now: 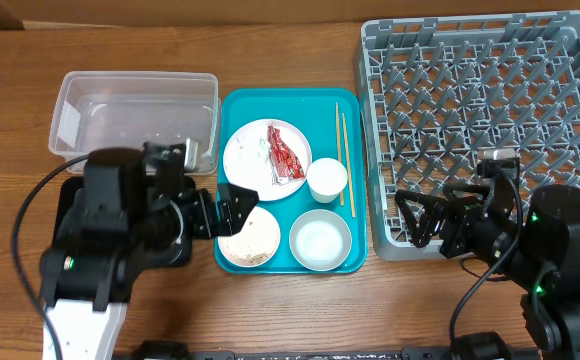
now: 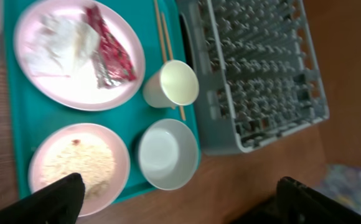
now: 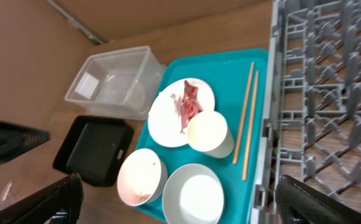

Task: Sort waste into correct bins and load items into the dishwasher
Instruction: 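Reach the left gripper to the white paper cup and grasp it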

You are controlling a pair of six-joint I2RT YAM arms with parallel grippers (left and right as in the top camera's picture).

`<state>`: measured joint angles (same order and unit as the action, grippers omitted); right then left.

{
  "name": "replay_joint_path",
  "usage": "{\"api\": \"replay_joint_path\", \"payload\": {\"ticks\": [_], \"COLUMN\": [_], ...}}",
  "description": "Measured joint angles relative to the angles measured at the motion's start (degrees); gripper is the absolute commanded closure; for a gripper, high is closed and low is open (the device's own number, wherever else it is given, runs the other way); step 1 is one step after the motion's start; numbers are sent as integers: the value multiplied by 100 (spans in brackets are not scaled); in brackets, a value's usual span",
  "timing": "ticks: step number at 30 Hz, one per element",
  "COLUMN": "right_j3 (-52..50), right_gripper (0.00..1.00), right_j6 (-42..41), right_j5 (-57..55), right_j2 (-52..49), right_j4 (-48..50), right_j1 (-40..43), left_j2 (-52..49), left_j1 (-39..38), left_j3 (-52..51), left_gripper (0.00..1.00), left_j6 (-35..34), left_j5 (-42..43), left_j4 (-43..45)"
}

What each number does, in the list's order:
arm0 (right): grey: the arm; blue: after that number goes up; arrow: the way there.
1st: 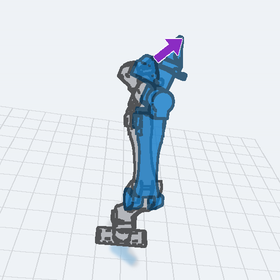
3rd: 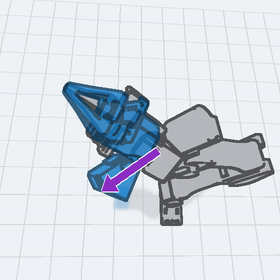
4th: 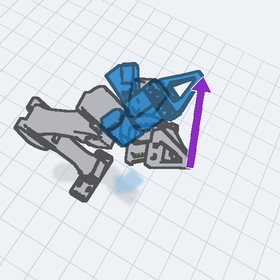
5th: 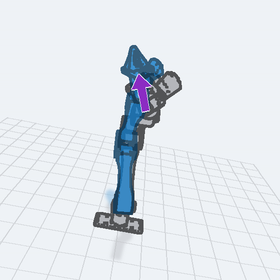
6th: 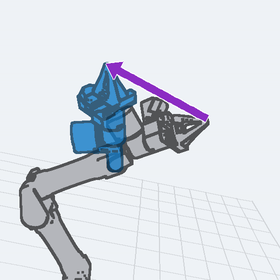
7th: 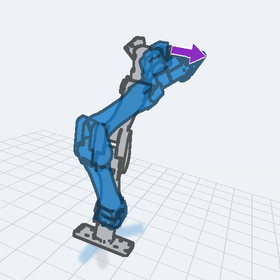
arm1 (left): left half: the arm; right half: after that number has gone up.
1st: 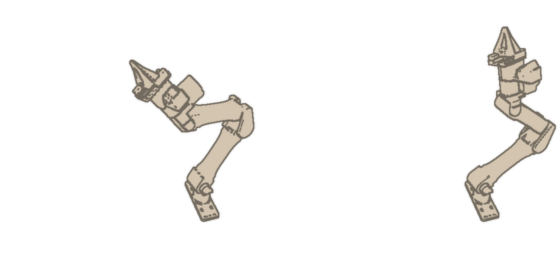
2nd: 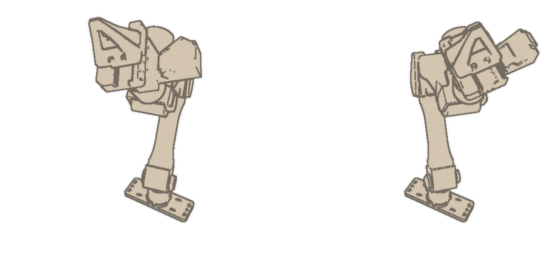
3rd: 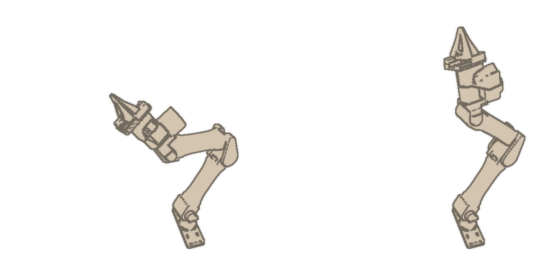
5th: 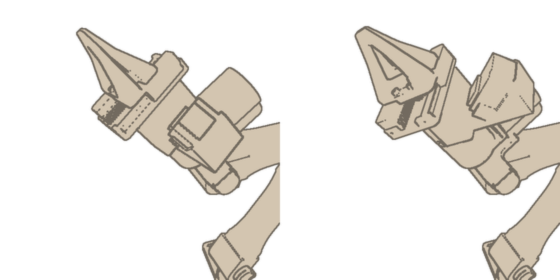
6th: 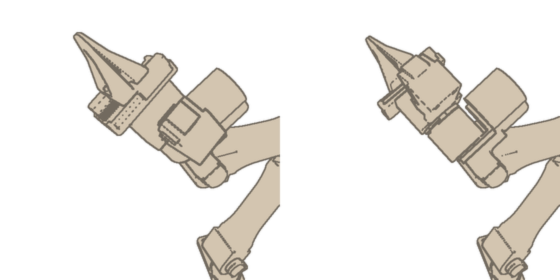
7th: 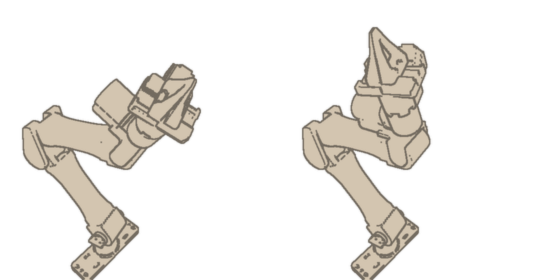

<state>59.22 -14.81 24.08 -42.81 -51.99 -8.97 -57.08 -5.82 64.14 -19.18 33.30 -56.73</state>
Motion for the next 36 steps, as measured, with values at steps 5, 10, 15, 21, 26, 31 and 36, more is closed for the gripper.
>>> {"api": "replay_joint_path", "payload": {"ticks": [5, 10, 15, 21, 26, 31, 36], "right_j3": [2, 2, 2, 2, 2, 2, 2], "right_gripper": [0, 0, 0, 0, 0, 0, 0], "right_j6": [-13, -22, -24, -20, -24, -22, -20], "right_j5": [168, 238, 267, 271, 269, 269, 269], "right_j2": [-11, -11, -11, -11, -11, -11, -11], "right_j4": [-35, -118, -232, -437, -579, -647, -654], "right_j1": [0, 0, 0, 0, 0, 0, 0], "left_j2": [-846, -1805, -2747, -3692, -4293, -4406, -4293], "left_j1": [-758, -1930, -2577, -2747, -2747, -2747, -2741], "left_j3": [46, 48, 50, 52, 52, 107, 605], "left_gripper": [23, 29, 34, 36, 87, 96, 96], "left_j6": [28, -151, -313, -448, -603, -719, -767], "left_j5": [-17, -1307, -2111, -2492, -2754, -2822, -2848], "left_j4": [131, 734, 1827, 2828, 3038, 2846, 2127]}}
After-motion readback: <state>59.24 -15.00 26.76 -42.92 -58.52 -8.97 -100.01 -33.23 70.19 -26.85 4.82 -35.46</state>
